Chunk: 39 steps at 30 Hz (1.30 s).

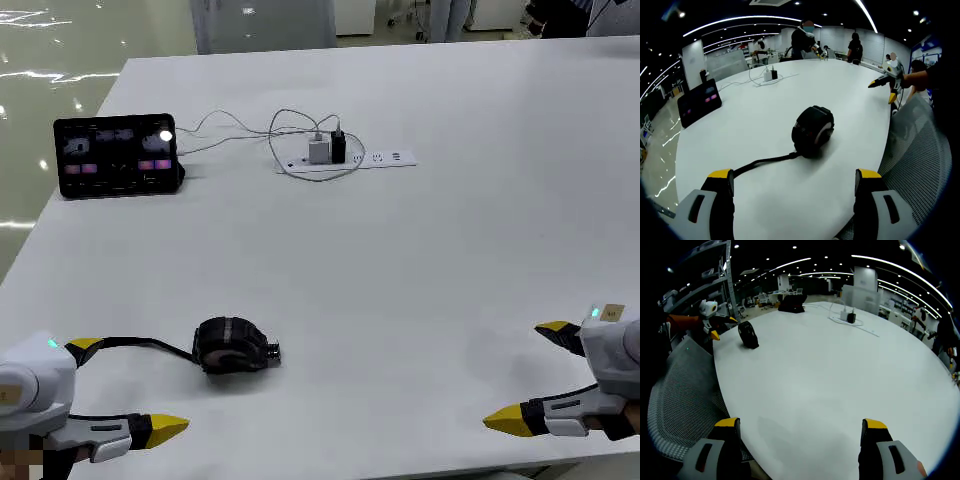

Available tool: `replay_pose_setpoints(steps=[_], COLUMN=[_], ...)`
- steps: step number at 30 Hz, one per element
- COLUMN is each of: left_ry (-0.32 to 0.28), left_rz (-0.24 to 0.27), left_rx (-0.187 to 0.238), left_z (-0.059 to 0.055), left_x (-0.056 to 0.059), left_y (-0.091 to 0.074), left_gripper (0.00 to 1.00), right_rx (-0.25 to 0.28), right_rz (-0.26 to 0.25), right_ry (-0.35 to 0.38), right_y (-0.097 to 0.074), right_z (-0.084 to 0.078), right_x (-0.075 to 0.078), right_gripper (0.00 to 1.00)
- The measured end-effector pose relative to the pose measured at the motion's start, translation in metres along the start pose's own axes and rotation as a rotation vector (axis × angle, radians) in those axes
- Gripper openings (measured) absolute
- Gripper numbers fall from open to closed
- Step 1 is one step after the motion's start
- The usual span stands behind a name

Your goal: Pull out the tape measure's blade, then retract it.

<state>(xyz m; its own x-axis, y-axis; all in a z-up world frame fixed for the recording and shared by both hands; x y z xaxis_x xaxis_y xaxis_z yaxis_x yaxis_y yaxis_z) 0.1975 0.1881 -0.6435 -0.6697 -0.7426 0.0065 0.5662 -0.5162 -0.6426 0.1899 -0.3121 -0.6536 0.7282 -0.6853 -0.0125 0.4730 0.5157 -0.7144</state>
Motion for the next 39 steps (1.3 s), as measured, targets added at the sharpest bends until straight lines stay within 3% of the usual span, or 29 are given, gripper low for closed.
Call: replay_pose_setpoints(steps=[15, 19, 21, 24, 32, 39], left_ry=[0.002, 0.01, 0.039, 0.024, 0.06, 0.127], left_rz=[-0.01, -0.026, -0.05, -0.06, -0.102, -0.144], left_rx=[-0.005, 0.006, 0.05, 0.014, -0.02, -0.062], left_z=[0.0, 0.002, 0.007, 0.007, 0.015, 0.03], left_x=[0.001, 0.0, 0.001, 0.0, -0.006, -0.013], left_y=[-0.002, -0.002, -0.001, 0.0, 0.003, 0.007], left_gripper=[0.99, 0.99, 0.99, 0.99, 0.99, 0.99], right_rx=[-0.006, -0.012, -0.015, -0.011, 0.009, 0.01], right_rz=[0.01, 0.008, 0.005, 0.008, 0.01, 0.03], right_ry=[0.019, 0.016, 0.011, 0.008, -0.011, -0.039], right_y=[-0.001, 0.0, 0.001, 0.001, 0.002, 0.005], right_z=[-0.003, -0.005, -0.004, -0.002, 0.006, 0.013], right_x=[0.002, 0.004, 0.004, 0.005, 0.011, 0.014], right_gripper=[0.99, 0.99, 0.99, 0.99, 0.99, 0.99])
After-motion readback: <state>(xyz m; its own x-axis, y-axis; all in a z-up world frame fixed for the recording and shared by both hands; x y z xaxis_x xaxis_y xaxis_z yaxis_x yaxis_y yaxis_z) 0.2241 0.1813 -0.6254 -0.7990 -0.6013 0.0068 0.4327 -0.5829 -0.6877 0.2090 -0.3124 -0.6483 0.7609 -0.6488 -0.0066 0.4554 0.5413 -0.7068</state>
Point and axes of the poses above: the centre of the closed fingertips' face, and the gripper's own axes: y roughly forward along the fingers, x roughly to its right, z roughly out of its top, the point moved 8 cm from there along -y, roughly backward along the fingers, and after that the axes turned 3 degrees about -z, right-handed, at the moved point
